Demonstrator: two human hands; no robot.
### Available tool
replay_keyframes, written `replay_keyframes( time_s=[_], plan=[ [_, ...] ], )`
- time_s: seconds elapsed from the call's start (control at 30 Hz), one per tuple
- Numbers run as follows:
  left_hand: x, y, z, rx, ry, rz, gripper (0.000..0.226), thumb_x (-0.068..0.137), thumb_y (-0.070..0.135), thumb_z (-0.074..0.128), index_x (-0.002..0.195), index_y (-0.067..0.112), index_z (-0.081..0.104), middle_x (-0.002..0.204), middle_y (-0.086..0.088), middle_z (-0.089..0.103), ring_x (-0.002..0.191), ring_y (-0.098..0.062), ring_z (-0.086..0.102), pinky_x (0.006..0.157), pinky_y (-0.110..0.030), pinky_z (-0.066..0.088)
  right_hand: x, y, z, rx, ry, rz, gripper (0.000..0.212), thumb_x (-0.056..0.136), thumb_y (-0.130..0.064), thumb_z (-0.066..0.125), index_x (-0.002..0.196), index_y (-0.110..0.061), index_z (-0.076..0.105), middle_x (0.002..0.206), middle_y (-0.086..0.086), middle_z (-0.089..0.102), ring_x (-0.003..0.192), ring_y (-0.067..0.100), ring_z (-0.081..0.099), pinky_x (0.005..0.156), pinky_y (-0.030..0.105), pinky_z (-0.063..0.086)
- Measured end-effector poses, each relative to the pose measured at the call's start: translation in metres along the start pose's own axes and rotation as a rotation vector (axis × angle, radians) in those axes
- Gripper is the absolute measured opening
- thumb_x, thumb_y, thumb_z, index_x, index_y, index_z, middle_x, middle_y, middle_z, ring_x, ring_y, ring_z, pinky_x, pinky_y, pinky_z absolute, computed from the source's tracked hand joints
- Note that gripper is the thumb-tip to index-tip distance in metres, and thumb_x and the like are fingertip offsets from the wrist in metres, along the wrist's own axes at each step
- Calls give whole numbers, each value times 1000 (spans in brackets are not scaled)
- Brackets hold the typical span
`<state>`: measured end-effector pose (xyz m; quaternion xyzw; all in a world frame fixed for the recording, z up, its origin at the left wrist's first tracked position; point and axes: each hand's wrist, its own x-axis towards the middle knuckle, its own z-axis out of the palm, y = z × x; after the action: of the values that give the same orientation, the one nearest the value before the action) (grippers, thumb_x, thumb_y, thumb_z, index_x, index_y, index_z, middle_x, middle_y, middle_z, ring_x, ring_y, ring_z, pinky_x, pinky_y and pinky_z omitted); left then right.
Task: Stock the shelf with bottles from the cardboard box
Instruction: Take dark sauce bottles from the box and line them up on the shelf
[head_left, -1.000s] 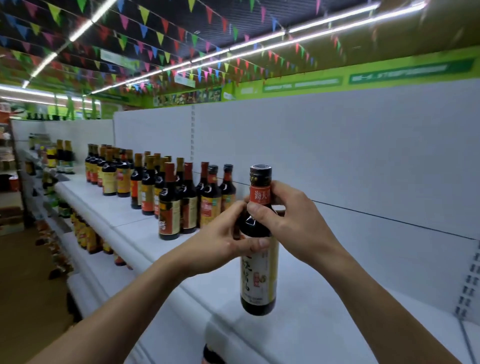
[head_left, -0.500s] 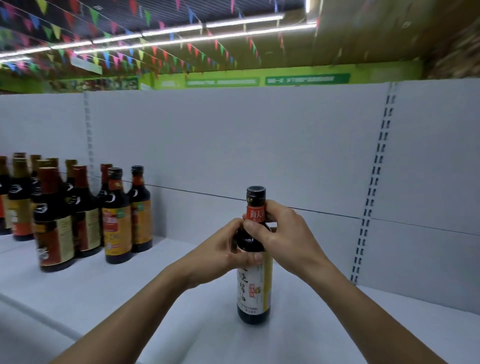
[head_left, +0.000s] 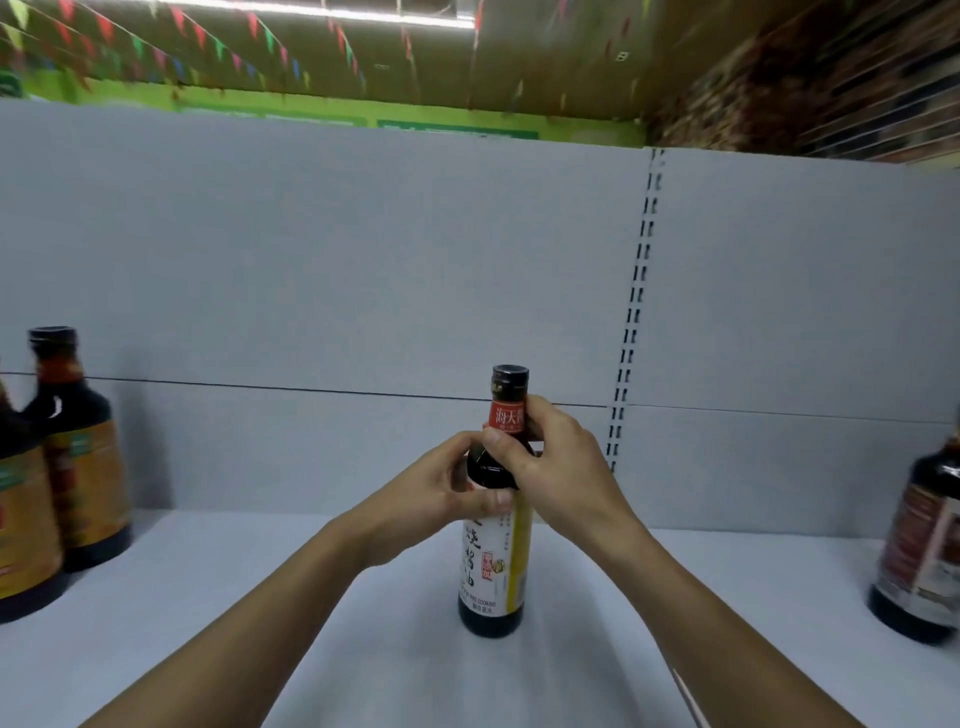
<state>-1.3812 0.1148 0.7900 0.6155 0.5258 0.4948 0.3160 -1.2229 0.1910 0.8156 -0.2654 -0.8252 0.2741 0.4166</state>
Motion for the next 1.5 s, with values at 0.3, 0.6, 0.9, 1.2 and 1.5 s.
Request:
replay_keyframes(
  time_s=[0.3, 0.6, 0.9, 1.2, 1.5],
  plan=[
    [29, -15, 24, -106, -68, 1, 58, 97, 27, 70, 148, 30, 44, 101, 14, 77, 112, -14, 73, 104, -40, 55, 1, 17, -11, -64, 93, 94, 18, 99, -45, 57, 113, -35, 55, 103, -14, 67, 99, 6, 64, 83, 34, 56],
    [57, -24, 46, -66, -58, -5, 53, 98, 42, 66, 147, 36, 46, 127, 5, 72, 118, -13, 69, 104, -41, 56, 10, 45, -23, -50, 158, 100, 20, 98, -52, 55, 116, -42, 51, 107, -13, 64, 106, 11, 62, 88, 40, 57],
    [78, -32, 55, -123, -20, -10, 60, 94, 46, 65, 149, 34, 44, 130, 1, 70, 121, -18, 69, 109, -49, 52, 25, 66, -29, 32, 137, 101, 24, 96, -56, 54, 117, -43, 52, 107, -10, 66, 108, 13, 63, 91, 44, 57],
    [97, -43, 68, -155, 23, -12, 40, 102, 36, 61, 141, 33, 52, 118, 5, 76, 113, -15, 73, 101, -41, 58, 38, 85, -30, 91, 131, 106, 29, 101, -53, 51, 123, -35, 52, 110, -12, 67, 107, 11, 65, 92, 42, 57],
    [92, -66, 75, -88, -4, -72, 47, 93, 33, 76, 134, 33, 53, 121, 15, 74, 114, -7, 70, 99, -33, 59, 31, 100, -37, 199, -30, 135, 40, 100, -51, 54, 137, -43, 43, 127, -14, 60, 116, 4, 62, 99, 37, 51]
  ],
)
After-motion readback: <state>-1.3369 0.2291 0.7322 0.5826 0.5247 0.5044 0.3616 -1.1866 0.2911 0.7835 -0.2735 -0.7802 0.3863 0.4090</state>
